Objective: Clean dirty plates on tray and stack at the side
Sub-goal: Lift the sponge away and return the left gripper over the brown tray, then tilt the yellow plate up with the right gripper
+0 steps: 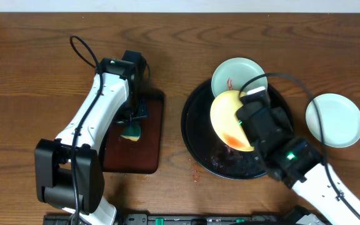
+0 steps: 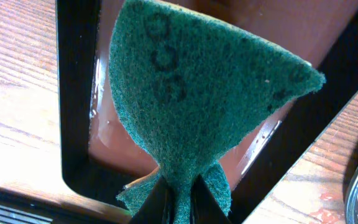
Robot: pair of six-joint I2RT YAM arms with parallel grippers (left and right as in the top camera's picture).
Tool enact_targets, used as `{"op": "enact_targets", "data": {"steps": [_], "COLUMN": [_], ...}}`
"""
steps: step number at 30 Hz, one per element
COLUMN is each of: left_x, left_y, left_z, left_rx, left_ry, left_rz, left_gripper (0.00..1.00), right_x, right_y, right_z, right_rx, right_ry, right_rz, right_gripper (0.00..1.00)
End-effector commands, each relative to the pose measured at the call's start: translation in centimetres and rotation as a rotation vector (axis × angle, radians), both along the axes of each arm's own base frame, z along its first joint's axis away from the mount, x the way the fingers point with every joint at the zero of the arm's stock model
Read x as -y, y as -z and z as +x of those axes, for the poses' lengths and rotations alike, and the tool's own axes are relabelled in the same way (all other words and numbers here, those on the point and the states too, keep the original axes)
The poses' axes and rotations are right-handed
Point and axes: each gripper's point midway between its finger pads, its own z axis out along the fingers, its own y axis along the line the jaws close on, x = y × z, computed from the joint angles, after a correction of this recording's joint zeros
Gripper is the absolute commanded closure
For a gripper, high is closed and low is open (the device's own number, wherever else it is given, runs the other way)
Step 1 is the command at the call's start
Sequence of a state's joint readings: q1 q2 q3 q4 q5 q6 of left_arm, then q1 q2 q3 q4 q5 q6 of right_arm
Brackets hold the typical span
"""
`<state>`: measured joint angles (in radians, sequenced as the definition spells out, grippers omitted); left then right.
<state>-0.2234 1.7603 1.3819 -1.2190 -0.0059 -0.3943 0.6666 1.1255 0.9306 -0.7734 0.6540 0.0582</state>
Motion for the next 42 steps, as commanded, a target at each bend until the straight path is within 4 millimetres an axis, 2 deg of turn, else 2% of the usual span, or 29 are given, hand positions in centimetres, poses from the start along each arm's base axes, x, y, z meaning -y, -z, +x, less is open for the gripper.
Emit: {"op": "enact_targets", "data": {"steps": [1,7,15,19,42], "left_x": [-0.2,-0.3,-0.3,-0.3,-0.2], "left_y": [0.0,0.1,0.1,0.1,0.1], "left_z": [0.1,0.0,0.0,0.0,0.0], "left_rx": [0.002,0.0,0.0,0.0,0.0], "left_ry": [0.004,0.004,0.004,0.004,0.004], "left_rz": [0.004,0.005,0.004,0.005,0.004], "left_gripper": [0.92,0.92,0.92,0.92,0.92], "right_x": [0.0,-2.3,-4.0,-4.8,-5.1], "right_y": [-3.0,-4.4,-6.3,-6.5,-6.6], "right_z": [-0.1,-1.3,-2.5,-2.9,-3.0], "right_rx": [0.118,0.197,0.284,0.294,0.277], "right_ry": [-0.016,-0.095,-0.167,-0.199,-0.252], "right_rz": [-0.16,-0.25,-0.377,-0.385,-0.456], "right_gripper": [0.99,0.99,0.99,0.99,0.99]}}
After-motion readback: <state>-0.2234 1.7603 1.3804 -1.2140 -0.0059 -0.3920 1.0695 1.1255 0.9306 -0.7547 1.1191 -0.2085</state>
